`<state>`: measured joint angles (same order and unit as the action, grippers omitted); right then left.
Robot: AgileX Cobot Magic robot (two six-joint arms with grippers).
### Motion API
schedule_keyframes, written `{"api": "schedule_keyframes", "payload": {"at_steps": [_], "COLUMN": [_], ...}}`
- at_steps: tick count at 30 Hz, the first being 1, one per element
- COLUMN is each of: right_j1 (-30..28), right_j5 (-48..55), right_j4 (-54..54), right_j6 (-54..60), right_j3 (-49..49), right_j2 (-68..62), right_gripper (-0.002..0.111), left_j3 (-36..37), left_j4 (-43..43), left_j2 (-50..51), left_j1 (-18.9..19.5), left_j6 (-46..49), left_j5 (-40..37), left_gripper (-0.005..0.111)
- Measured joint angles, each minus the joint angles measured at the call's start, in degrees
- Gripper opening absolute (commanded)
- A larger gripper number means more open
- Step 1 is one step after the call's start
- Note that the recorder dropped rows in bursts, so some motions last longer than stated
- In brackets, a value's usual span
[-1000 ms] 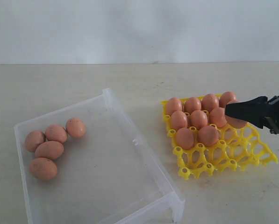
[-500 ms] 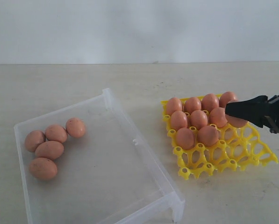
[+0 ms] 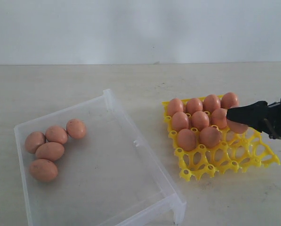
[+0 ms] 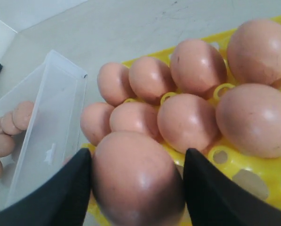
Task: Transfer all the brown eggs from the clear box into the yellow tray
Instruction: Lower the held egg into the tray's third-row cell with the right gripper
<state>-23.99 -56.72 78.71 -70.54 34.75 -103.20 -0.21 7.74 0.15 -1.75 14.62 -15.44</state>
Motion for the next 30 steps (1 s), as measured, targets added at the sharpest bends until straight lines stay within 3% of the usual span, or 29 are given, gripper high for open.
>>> {"api": "schedule_keyframes", "payload": {"at_steps": [8, 10, 13, 14, 30], "right_j1": [0.0, 0.0, 0.0, 0.0, 0.0], "right_j5": [-2.3, -2.3, -2.3, -2.3, -3.9], "right_j4": [-0.9, -1.2, -1.3, -1.3, -2.6], "right_j6": [2.6, 3.7, 4.3, 4.5, 4.5], "right_j3": [0.0, 0.0, 0.0, 0.0, 0.0], "right_j2": [-2.9, -2.9, -2.9, -2.9, -2.9], "right_gripper": [0.001, 0.014, 0.042, 0.045, 0.046], "left_j3": [0.0, 0.0, 0.0, 0.0, 0.0], "left_j4": [0.0, 0.0, 0.0, 0.0, 0.0], "left_j2": [0.0, 0.0, 0.0, 0.0, 0.0], "left_j1": [0.0, 0.0, 0.0, 0.0, 0.0], "left_j6": [0.0, 0.0, 0.0, 0.0, 0.0], "left_j5": [0.0, 0.0, 0.0, 0.0, 0.0], "left_gripper": [0.004, 0.004, 0.004, 0.004, 0.004]}}
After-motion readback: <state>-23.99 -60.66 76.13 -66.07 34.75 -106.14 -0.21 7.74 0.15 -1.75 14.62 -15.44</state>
